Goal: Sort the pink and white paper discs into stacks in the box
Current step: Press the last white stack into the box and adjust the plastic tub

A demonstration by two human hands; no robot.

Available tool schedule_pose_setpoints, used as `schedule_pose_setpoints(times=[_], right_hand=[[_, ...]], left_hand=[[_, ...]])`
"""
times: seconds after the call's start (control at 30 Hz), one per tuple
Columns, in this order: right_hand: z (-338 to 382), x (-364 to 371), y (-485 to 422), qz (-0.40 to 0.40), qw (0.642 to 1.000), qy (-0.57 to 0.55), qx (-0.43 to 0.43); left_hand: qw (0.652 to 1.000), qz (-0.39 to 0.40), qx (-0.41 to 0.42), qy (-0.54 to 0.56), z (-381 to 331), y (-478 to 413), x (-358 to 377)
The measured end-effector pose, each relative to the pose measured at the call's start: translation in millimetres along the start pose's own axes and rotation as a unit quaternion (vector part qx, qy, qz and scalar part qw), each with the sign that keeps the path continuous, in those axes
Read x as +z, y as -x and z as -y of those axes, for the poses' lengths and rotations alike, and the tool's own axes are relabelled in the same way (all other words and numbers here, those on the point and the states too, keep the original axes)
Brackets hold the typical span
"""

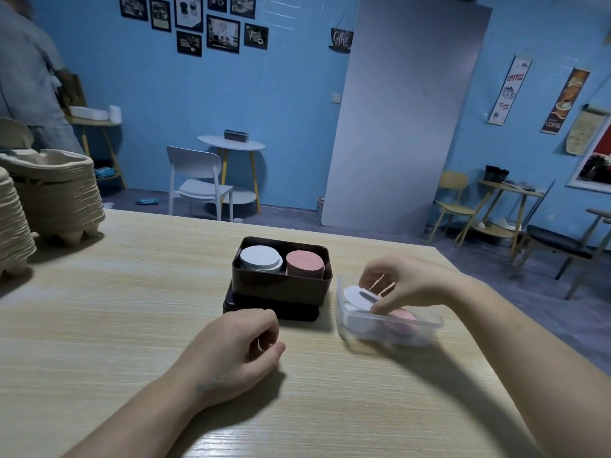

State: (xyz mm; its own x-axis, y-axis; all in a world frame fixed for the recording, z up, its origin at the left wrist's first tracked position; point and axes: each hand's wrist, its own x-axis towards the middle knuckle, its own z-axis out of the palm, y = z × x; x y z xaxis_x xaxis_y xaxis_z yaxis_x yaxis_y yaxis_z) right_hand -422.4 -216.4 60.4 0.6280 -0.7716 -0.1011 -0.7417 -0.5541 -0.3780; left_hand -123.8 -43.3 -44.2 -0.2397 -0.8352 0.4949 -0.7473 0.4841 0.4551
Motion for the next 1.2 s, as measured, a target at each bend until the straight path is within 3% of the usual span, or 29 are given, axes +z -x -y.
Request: schedule_pose_setpoints(times=[0.2, 0.37, 0.67, 1.2], right_hand=[[15, -16, -4, -0.075, 0.988, -0.132, -0.031], [48, -5, -34, -0.097, 0.981, -0.153, -0.069], [105, 21, -81, -0.11, 0.986, -0.075, -0.098], [125, 53, -107, -0.134, 0.984, 0.057, -0.107]], left_hand=[[1.0, -0.003, -0.01, 0.019, -2, -1, -1], [0.999, 0.014, -0.022, 0.032, -2, -1, -1], [0.995, 0.094, -0.03, -0.029, -1, -2, 1], [0.995, 0.087, -0.011, -0.048, -2, -3, 5]])
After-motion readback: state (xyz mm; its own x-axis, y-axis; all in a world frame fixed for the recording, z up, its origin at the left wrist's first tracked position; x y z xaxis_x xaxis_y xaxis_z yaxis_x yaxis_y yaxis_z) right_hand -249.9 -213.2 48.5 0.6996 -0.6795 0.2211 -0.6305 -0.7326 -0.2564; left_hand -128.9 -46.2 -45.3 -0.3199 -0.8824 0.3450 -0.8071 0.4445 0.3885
